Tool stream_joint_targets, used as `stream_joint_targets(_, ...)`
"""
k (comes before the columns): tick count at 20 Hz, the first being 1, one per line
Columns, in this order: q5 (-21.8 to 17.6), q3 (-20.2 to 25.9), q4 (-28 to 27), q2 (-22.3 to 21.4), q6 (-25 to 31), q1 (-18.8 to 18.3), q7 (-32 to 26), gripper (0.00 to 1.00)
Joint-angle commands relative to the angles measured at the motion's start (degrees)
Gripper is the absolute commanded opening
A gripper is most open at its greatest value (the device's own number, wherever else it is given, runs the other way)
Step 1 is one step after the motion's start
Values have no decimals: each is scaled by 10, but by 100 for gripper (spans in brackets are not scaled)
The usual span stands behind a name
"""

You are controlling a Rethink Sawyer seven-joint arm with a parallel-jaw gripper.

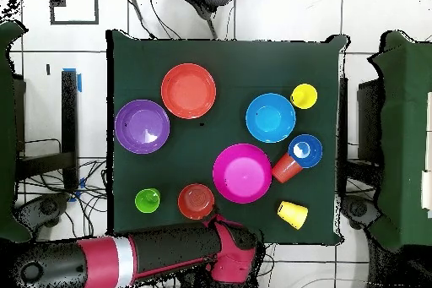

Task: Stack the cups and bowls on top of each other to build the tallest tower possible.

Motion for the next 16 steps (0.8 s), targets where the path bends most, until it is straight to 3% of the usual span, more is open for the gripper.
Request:
stream_joint_targets(1, 74, 64, -134, 42, 44, -4, -117, 100)
stream_joint_targets(6, 75, 57, -166, 54, 68, -4, -115, 100)
stream_joint_targets(10, 36, 49, -178, 48, 100, 12, -75, 100)
stream_joint_targets(16, -51, 43, -143, -16, 88, 42, -5, 100)
